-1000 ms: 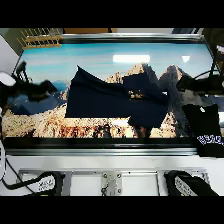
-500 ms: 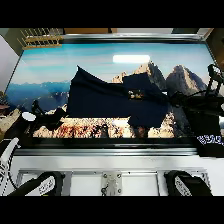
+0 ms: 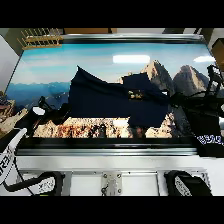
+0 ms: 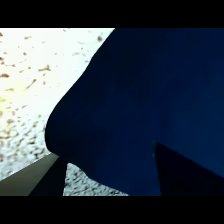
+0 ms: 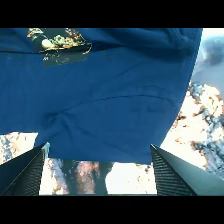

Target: Fold the clothes and pants, and hang the long-sleeved shirts on hangers.

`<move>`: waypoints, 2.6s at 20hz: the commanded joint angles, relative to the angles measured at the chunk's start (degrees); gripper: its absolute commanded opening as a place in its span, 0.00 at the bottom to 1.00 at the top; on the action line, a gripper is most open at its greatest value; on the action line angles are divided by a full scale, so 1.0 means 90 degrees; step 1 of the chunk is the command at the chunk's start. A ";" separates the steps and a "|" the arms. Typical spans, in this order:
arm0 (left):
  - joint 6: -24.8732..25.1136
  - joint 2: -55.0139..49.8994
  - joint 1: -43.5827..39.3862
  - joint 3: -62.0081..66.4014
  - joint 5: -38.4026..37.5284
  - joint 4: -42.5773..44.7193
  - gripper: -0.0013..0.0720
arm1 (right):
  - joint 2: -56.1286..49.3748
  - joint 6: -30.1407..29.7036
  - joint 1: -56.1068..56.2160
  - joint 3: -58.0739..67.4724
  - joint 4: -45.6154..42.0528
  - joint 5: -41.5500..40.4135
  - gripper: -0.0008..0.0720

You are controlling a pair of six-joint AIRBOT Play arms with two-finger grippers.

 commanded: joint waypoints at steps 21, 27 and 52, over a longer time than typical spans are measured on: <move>0.0809 0.0821 0.0291 0.0738 -0.0889 0.1132 0.03 | -0.4002 -0.2232 -0.2132 -0.0634 0.2596 -0.0406 0.96; 0.0809 0.0821 0.0291 0.0738 -0.0891 0.1129 0.03 | -0.4507 -0.2603 -0.1231 -0.0634 0.3077 -0.0826 0.96; 0.0811 0.5088 0.0396 0.4779 -0.1047 0.1258 0.03 | 0.0270 -0.2953 -0.1086 0.4456 0.2140 -0.0522 0.03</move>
